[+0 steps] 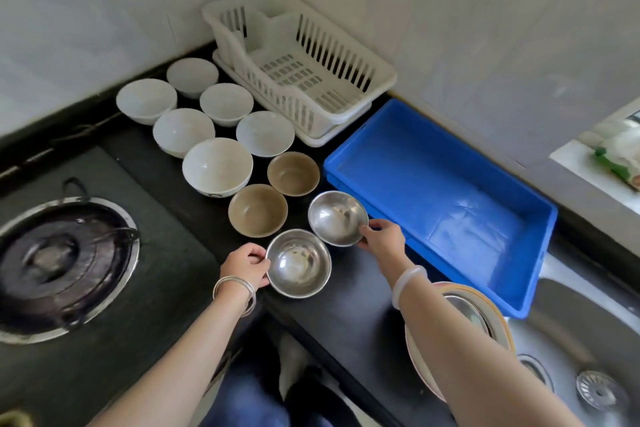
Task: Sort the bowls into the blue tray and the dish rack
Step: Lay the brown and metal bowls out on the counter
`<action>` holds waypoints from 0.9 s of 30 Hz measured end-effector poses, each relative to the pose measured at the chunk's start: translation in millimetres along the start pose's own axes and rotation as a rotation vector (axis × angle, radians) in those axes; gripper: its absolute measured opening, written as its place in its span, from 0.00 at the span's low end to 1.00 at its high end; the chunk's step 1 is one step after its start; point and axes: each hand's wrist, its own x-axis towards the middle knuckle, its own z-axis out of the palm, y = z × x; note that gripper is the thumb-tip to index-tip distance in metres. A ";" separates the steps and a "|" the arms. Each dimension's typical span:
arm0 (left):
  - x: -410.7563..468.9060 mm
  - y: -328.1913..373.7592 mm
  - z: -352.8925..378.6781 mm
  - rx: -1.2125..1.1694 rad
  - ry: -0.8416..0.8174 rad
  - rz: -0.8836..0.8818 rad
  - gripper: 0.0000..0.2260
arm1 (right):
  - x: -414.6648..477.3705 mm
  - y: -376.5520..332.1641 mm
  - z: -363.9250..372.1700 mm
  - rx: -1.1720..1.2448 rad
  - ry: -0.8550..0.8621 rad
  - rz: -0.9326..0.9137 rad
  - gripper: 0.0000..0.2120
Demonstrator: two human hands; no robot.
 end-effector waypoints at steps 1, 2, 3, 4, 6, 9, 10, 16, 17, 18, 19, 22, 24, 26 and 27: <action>1.3 0.2 -0.5 -0.001 0.001 -0.004 0.08 | 0.8 0.7 2.7 0.010 -0.005 0.012 0.02; 2.2 0.5 -0.7 -0.001 0.002 -0.009 0.08 | 1.8 1.1 5.2 0.021 -0.008 0.026 0.02; 2.9 0.8 -1.0 0.000 0.002 -0.014 0.08 | 2.6 1.1 7.2 0.031 -0.010 0.038 0.03; 3.3 0.9 -1.2 0.000 0.002 -0.019 0.08 | 3.3 1.0 9.4 0.040 -0.012 0.052 0.05; 3.9 1.3 -1.8 0.002 0.002 -0.018 0.09 | 5.0 0.9 13.4 0.053 -0.017 0.084 0.08; 5.4 2.3 -2.4 0.005 0.009 -0.012 0.07 | 7.3 1.6 17.8 0.067 -0.011 0.100 0.07; 5.8 2.6 -2.4 0.011 0.013 -0.011 0.06 | 8.1 1.9 19.1 0.069 -0.005 0.099 0.06; 7.8 1.0 -1.6 0.055 0.029 0.006 0.04 | 11.6 5.4 23.3 0.057 0.008 0.084 0.08; 7.9 0.5 -1.6 0.074 0.033 0.017 0.04 | 11.7 6.0 23.9 0.059 0.009 0.084 0.08; 7.9 0.0 -1.7 0.096 0.039 0.029 0.04 | 11.8 6.4 24.5 0.062 0.008 0.085 0.09; 7.5 -0.4 -1.8 0.119 0.046 0.043 0.05 | 11.9 6.9 24.9 0.066 0.008 0.086 0.10; 5.5 -0.8 -1.6 0.184 0.066 0.087 0.05 | 11.6 7.6 24.7 0.078 0.005 0.087 0.11; 3.3 -0.3 -1.7 0.222 0.077 0.118 0.06 | 11.0 8.0 24.3 0.075 -0.005 0.090 0.11; 1.8 0.1 -1.8 0.247 0.086 0.141 0.08 | 9.7 8.7 23.7 0.071 -0.016 0.094 0.12; 1.2 0.3 -1.9 0.259 0.090 0.150 0.08 | 9.0 9.1 23.2 0.069 -0.019 0.095 0.12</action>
